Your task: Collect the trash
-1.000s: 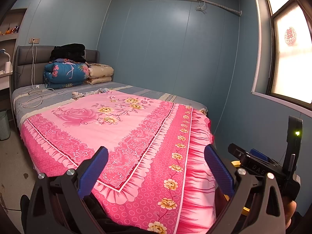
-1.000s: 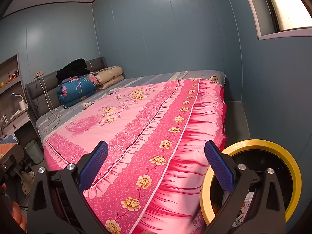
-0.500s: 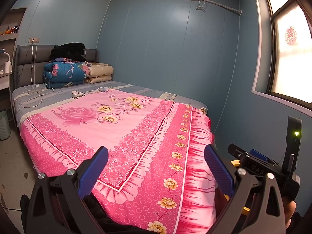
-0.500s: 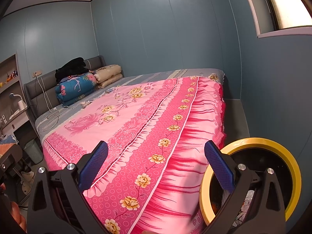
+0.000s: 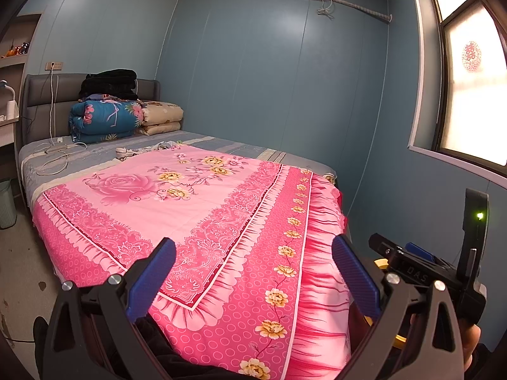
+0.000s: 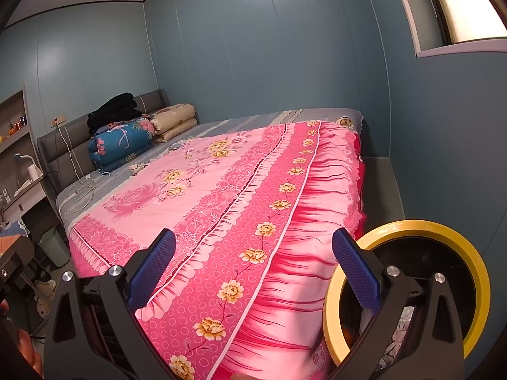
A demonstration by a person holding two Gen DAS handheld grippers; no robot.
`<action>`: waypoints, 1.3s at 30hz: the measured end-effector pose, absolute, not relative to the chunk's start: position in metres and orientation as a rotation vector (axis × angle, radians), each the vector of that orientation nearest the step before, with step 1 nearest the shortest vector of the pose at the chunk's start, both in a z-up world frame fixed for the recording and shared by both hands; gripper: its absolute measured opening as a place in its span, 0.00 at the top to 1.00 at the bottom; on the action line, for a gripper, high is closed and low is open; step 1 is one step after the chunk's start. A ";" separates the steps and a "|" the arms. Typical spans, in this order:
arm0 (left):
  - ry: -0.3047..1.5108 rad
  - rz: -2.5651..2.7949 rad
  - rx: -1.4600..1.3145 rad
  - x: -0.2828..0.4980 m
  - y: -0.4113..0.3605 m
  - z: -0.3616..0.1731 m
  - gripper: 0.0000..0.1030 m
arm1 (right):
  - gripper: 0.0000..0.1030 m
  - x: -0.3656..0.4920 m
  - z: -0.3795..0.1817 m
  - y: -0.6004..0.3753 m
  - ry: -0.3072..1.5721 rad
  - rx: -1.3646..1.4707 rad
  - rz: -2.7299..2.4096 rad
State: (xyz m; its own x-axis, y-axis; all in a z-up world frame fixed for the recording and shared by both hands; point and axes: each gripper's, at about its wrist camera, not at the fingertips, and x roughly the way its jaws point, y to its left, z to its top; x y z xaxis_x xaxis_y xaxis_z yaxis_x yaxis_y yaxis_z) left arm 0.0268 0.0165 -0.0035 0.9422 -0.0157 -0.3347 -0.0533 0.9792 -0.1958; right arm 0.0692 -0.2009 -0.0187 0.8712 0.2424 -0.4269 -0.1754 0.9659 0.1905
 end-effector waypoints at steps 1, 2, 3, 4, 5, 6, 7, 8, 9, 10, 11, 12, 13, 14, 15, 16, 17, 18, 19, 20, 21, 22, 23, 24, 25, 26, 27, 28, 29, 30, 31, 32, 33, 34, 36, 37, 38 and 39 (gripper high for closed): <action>0.342 0.019 -0.205 0.027 0.016 -0.003 0.08 | 0.08 0.069 -0.019 -0.201 0.466 0.148 0.217; 0.342 0.020 -0.205 0.027 0.016 -0.003 0.08 | 0.08 0.069 -0.019 -0.201 0.466 0.148 0.217; 0.343 0.020 -0.205 0.027 0.016 -0.004 0.08 | 0.08 0.069 -0.019 -0.201 0.468 0.149 0.216; 0.344 0.018 -0.204 0.028 0.017 -0.004 0.08 | 0.08 0.070 -0.019 -0.201 0.470 0.150 0.215; 0.345 0.018 -0.205 0.028 0.017 -0.004 0.08 | 0.08 0.070 -0.019 -0.201 0.470 0.150 0.215; 0.345 0.018 -0.205 0.028 0.018 -0.004 0.08 | 0.08 0.070 -0.019 -0.201 0.470 0.151 0.214; 0.346 0.017 -0.205 0.028 0.018 -0.004 0.08 | 0.08 0.070 -0.019 -0.201 0.470 0.151 0.214; 0.345 0.017 -0.205 0.028 0.018 -0.004 0.08 | 0.08 0.070 -0.019 -0.201 0.470 0.150 0.214; 0.345 0.017 -0.204 0.028 0.018 -0.004 0.08 | 0.08 0.070 -0.019 -0.201 0.471 0.150 0.214; 0.346 0.017 -0.204 0.028 0.018 -0.004 0.08 | 0.08 0.070 -0.019 -0.201 0.470 0.151 0.215; 0.346 0.016 -0.205 0.028 0.018 -0.004 0.08 | 0.08 0.070 -0.019 -0.201 0.471 0.150 0.214; 0.346 0.016 -0.204 0.028 0.019 -0.004 0.08 | 0.08 0.070 -0.019 -0.202 0.471 0.150 0.214; 0.347 0.015 -0.204 0.027 0.019 -0.005 0.08 | 0.08 0.070 -0.019 -0.202 0.471 0.150 0.214; 0.346 0.015 -0.204 0.028 0.019 -0.005 0.08 | 0.08 0.071 -0.019 -0.202 0.473 0.150 0.213; 0.346 0.015 -0.204 0.027 0.019 -0.005 0.08 | 0.08 0.071 -0.020 -0.202 0.474 0.150 0.213; 0.346 0.016 -0.204 0.028 0.018 -0.005 0.08 | 0.08 0.071 -0.020 -0.202 0.474 0.150 0.213; 0.347 0.015 -0.204 0.028 0.018 -0.005 0.08 | 0.08 0.071 -0.020 -0.202 0.475 0.151 0.212; 0.347 0.015 -0.204 0.028 0.019 -0.005 0.08 | 0.08 0.071 -0.020 -0.202 0.475 0.151 0.212; 0.347 0.015 -0.204 0.028 0.018 -0.005 0.08 | 0.08 0.071 -0.020 -0.202 0.475 0.151 0.212; 0.346 0.016 -0.204 0.028 0.018 -0.005 0.08 | 0.08 0.071 -0.020 -0.202 0.475 0.151 0.212; 0.347 0.015 -0.204 0.028 0.018 -0.005 0.08 | 0.08 0.071 -0.020 -0.202 0.475 0.151 0.211; 0.347 0.016 -0.204 0.028 0.018 -0.005 0.08 | 0.08 0.071 -0.020 -0.202 0.476 0.150 0.210; 0.348 0.015 -0.204 0.027 0.018 -0.005 0.08 | 0.08 0.071 -0.020 -0.202 0.477 0.150 0.209; 0.349 0.014 -0.204 0.027 0.018 -0.006 0.08 | 0.08 0.070 -0.021 -0.202 0.478 0.151 0.209; 0.349 0.014 -0.204 0.027 0.018 -0.006 0.08 | 0.08 0.070 -0.021 -0.202 0.478 0.152 0.207; 0.349 0.014 -0.203 0.027 0.018 -0.006 0.08 | 0.08 0.070 -0.021 -0.202 0.478 0.151 0.207; 0.350 0.013 -0.204 0.027 0.018 -0.006 0.08 | 0.08 0.070 -0.021 -0.202 0.479 0.151 0.207; 0.350 0.012 -0.204 0.027 0.018 -0.006 0.08 | 0.08 0.070 -0.021 -0.202 0.480 0.152 0.206; 0.351 0.011 -0.203 0.027 0.018 -0.007 0.08 | 0.08 0.070 -0.021 -0.202 0.480 0.152 0.207; 0.351 0.010 -0.203 0.026 0.018 -0.007 0.08 | 0.08 0.070 -0.022 -0.202 0.480 0.152 0.207; 0.351 0.010 -0.203 0.026 0.018 -0.007 0.08 | 0.08 0.070 -0.022 -0.202 0.481 0.151 0.206; 0.351 0.010 -0.203 0.026 0.018 -0.007 0.08 | 0.08 0.071 -0.021 -0.202 0.481 0.151 0.206; 0.352 0.010 -0.203 0.026 0.018 -0.007 0.08 | 0.08 0.070 -0.022 -0.202 0.481 0.152 0.206; 0.352 0.010 -0.204 0.026 0.018 -0.007 0.08 | 0.08 0.071 -0.022 -0.202 0.482 0.153 0.205; 0.352 0.010 -0.203 0.027 0.018 -0.007 0.08 | 0.08 0.070 -0.023 -0.202 0.485 0.154 0.204; 0.352 0.010 -0.203 0.026 0.018 -0.007 0.08 | 0.08 0.071 -0.024 -0.201 0.485 0.155 0.203; 0.352 0.009 -0.203 0.027 0.018 -0.007 0.08 | 0.08 0.071 -0.024 -0.201 0.485 0.154 0.203; 0.352 0.009 -0.202 0.026 0.018 -0.007 0.08 | 0.08 0.071 -0.024 -0.202 0.485 0.155 0.203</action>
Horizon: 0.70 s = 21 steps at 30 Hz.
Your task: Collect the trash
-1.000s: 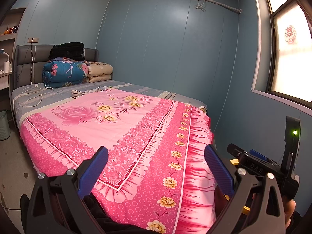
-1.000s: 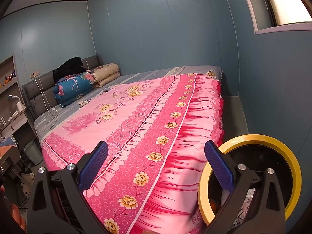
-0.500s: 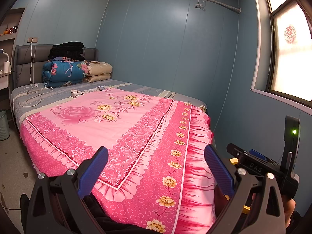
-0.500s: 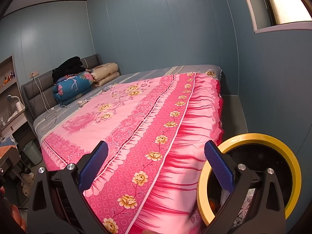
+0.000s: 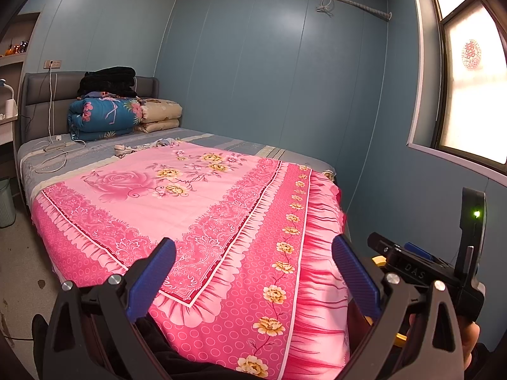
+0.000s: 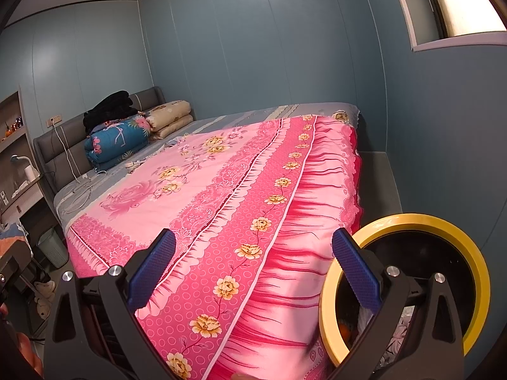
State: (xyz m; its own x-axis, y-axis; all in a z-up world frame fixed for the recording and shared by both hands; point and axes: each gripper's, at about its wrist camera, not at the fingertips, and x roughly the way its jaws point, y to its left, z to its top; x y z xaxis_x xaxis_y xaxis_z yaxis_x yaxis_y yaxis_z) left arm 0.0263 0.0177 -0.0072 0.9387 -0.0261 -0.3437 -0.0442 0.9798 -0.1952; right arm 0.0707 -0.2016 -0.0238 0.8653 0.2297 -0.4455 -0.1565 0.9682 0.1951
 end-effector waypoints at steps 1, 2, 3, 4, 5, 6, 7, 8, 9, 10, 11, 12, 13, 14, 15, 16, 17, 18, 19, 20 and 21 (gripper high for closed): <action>0.353 0.009 -0.202 0.026 0.018 -0.007 0.08 | 0.08 0.070 -0.024 -0.201 0.485 0.156 0.203; 0.354 0.008 -0.203 0.027 0.018 -0.007 0.08 | 0.08 0.071 -0.024 -0.202 0.485 0.156 0.203; 0.356 0.008 -0.203 0.028 0.018 -0.008 0.08 | 0.08 0.071 -0.024 -0.202 0.486 0.155 0.203; 0.357 0.008 -0.203 0.027 0.019 -0.009 0.08 | 0.08 0.071 -0.024 -0.201 0.487 0.156 0.202; 0.358 0.008 -0.203 0.028 0.019 -0.010 0.08 | 0.08 0.071 -0.024 -0.202 0.487 0.156 0.202; 0.358 0.007 -0.203 0.028 0.019 -0.010 0.08 | 0.08 0.071 -0.025 -0.202 0.487 0.157 0.202; 0.359 0.008 -0.203 0.028 0.019 -0.010 0.08 | 0.08 0.070 -0.025 -0.202 0.488 0.157 0.201; 0.358 0.007 -0.203 0.028 0.019 -0.010 0.08 | 0.08 0.071 -0.025 -0.202 0.488 0.156 0.201; 0.359 0.007 -0.203 0.029 0.019 -0.010 0.08 | 0.08 0.071 -0.025 -0.202 0.488 0.157 0.202; 0.360 0.010 -0.204 0.028 0.019 -0.011 0.08 | 0.08 0.071 -0.025 -0.202 0.488 0.157 0.202; 0.362 0.011 -0.204 0.028 0.019 -0.011 0.08 | 0.08 0.071 -0.025 -0.202 0.491 0.159 0.203; 0.363 0.008 -0.206 0.028 0.019 -0.011 0.08 | 0.08 0.071 -0.025 -0.202 0.490 0.158 0.202; 0.364 0.005 -0.210 0.028 0.020 -0.012 0.08 | 0.08 0.070 -0.025 -0.203 0.491 0.158 0.201; 0.364 0.004 -0.211 0.027 0.020 -0.012 0.08 | 0.08 0.069 -0.026 -0.202 0.491 0.158 0.201; 0.363 0.003 -0.211 0.027 0.020 -0.012 0.08 | 0.08 0.068 -0.026 -0.202 0.490 0.158 0.201; 0.361 0.004 -0.210 0.025 0.020 -0.013 0.08 | 0.08 0.068 -0.026 -0.202 0.490 0.158 0.200; 0.361 0.004 -0.209 0.025 0.020 -0.012 0.08 | 0.08 0.069 -0.026 -0.202 0.490 0.158 0.200; 0.362 0.004 -0.208 0.025 0.020 -0.012 0.08 | 0.08 0.069 -0.026 -0.202 0.491 0.159 0.199; 0.363 0.005 -0.209 0.026 0.020 -0.012 0.08 | 0.08 0.069 -0.027 -0.202 0.491 0.159 0.198; 0.367 0.006 -0.209 0.027 0.020 -0.012 0.08 | 0.08 0.069 -0.027 -0.202 0.493 0.159 0.198; 0.369 0.006 -0.209 0.027 0.020 -0.012 0.08 | 0.08 0.069 -0.027 -0.202 0.493 0.159 0.198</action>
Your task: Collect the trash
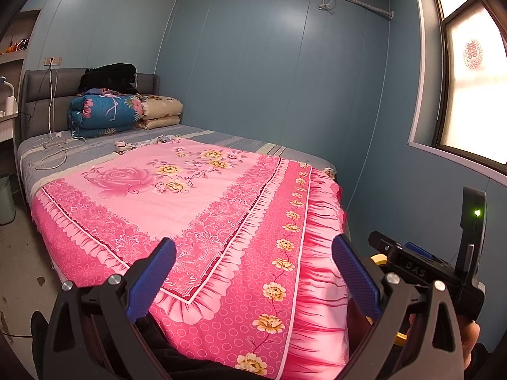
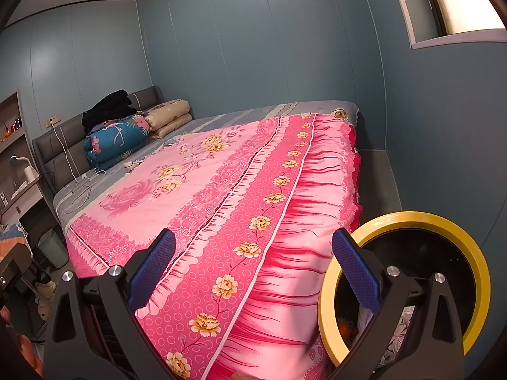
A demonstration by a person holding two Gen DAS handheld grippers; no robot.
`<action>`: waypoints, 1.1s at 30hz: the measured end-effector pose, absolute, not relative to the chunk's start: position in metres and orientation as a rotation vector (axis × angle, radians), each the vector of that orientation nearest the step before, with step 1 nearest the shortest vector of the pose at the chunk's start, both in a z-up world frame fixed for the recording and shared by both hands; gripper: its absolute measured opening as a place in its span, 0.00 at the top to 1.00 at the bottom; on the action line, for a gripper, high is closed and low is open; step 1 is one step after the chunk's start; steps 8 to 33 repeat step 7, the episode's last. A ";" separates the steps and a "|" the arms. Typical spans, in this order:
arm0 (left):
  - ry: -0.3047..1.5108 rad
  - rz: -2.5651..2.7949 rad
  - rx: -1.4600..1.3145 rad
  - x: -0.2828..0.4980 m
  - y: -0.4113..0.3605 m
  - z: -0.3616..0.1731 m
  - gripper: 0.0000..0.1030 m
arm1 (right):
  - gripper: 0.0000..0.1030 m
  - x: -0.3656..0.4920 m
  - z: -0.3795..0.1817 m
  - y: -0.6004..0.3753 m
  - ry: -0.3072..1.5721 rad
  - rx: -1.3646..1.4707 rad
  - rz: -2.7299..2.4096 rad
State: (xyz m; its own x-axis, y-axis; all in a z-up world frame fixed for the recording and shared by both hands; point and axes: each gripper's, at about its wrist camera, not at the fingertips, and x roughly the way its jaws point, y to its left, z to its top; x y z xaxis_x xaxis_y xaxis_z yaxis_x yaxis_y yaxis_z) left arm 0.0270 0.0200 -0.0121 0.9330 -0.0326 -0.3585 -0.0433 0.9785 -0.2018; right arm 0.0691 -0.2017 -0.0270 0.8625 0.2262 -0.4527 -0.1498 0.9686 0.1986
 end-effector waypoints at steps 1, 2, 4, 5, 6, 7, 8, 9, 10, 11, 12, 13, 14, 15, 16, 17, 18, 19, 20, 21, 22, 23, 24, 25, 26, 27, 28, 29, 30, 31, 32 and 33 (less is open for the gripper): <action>0.371 0.007 -0.207 0.027 0.020 -0.012 0.08 | 0.08 0.068 -0.028 -0.201 0.494 0.159 0.198; 0.371 0.007 -0.206 0.027 0.019 -0.012 0.08 | 0.08 0.069 -0.027 -0.202 0.493 0.159 0.198; 0.371 0.007 -0.206 0.028 0.019 -0.011 0.08 | 0.08 0.069 -0.027 -0.201 0.495 0.159 0.197; 0.371 0.006 -0.207 0.028 0.019 -0.012 0.08 | 0.08 0.068 -0.028 -0.201 0.496 0.160 0.197; 0.372 0.007 -0.207 0.027 0.019 -0.012 0.08 | 0.08 0.069 -0.027 -0.201 0.496 0.160 0.197; 0.372 0.007 -0.207 0.028 0.019 -0.012 0.08 | 0.08 0.069 -0.027 -0.201 0.496 0.160 0.196; 0.372 0.007 -0.207 0.028 0.019 -0.012 0.08 | 0.08 0.069 -0.027 -0.201 0.496 0.160 0.196; 0.372 0.007 -0.207 0.028 0.019 -0.012 0.08 | 0.08 0.069 -0.027 -0.201 0.496 0.160 0.196; 0.372 0.007 -0.207 0.028 0.019 -0.012 0.08 | 0.08 0.069 -0.027 -0.201 0.496 0.160 0.196; 0.372 0.007 -0.207 0.028 0.019 -0.012 0.08 | 0.08 0.069 -0.027 -0.201 0.496 0.160 0.196; 0.372 0.007 -0.207 0.028 0.019 -0.012 0.08 | 0.08 0.069 -0.027 -0.201 0.496 0.160 0.196; 0.372 0.007 -0.207 0.028 0.019 -0.012 0.08 | 0.08 0.069 -0.027 -0.201 0.496 0.160 0.196; 0.372 0.007 -0.207 0.028 0.019 -0.012 0.08 | 0.08 0.069 -0.027 -0.201 0.496 0.160 0.196; 0.372 0.007 -0.207 0.028 0.019 -0.012 0.08 | 0.08 0.069 -0.027 -0.201 0.496 0.160 0.196; 0.372 0.007 -0.207 0.028 0.019 -0.012 0.08 | 0.08 0.069 -0.027 -0.201 0.496 0.160 0.196; 0.372 0.007 -0.207 0.028 0.019 -0.012 0.08 | 0.08 0.069 -0.027 -0.201 0.496 0.160 0.196; 0.372 0.007 -0.207 0.028 0.019 -0.012 0.08 | 0.08 0.069 -0.027 -0.201 0.496 0.160 0.196; 0.372 0.007 -0.207 0.028 0.019 -0.012 0.08 | 0.08 0.069 -0.027 -0.201 0.496 0.160 0.196; 0.372 0.007 -0.207 0.028 0.019 -0.012 0.08 | 0.08 0.069 -0.027 -0.201 0.496 0.160 0.196; 0.372 0.007 -0.207 0.028 0.019 -0.012 0.08 | 0.08 0.069 -0.027 -0.201 0.496 0.160 0.196; 0.372 0.007 -0.207 0.028 0.019 -0.012 0.08 | 0.08 0.069 -0.027 -0.201 0.496 0.160 0.196; 0.372 0.007 -0.207 0.028 0.019 -0.012 0.08 | 0.08 0.069 -0.027 -0.201 0.496 0.160 0.196; 0.372 0.007 -0.207 0.028 0.019 -0.012 0.08 | 0.08 0.069 -0.027 -0.201 0.496 0.160 0.196; 0.372 0.007 -0.207 0.028 0.019 -0.012 0.08 | 0.08 0.069 -0.027 -0.201 0.496 0.160 0.196; 0.372 0.007 -0.207 0.028 0.019 -0.012 0.08 | 0.08 0.069 -0.027 -0.201 0.496 0.160 0.196; 0.372 0.007 -0.207 0.028 0.019 -0.012 0.08 | 0.08 0.069 -0.027 -0.201 0.496 0.160 0.196; 0.372 0.007 -0.207 0.028 0.019 -0.012 0.08 | 0.08 0.069 -0.027 -0.201 0.496 0.160 0.196; 0.372 0.007 -0.207 0.028 0.019 -0.012 0.08 | 0.08 0.069 -0.027 -0.201 0.496 0.160 0.196; 0.372 0.007 -0.207 0.028 0.019 -0.012 0.08 | 0.08 0.069 -0.027 -0.201 0.496 0.160 0.196; 0.372 0.007 -0.207 0.028 0.019 -0.012 0.08 | 0.08 0.069 -0.027 -0.201 0.496 0.160 0.196; 0.372 0.007 -0.207 0.028 0.019 -0.012 0.08 | 0.08 0.069 -0.027 -0.201 0.496 0.160 0.196; 0.372 0.007 -0.207 0.028 0.019 -0.012 0.08 | 0.08 0.069 -0.027 -0.201 0.496 0.160 0.196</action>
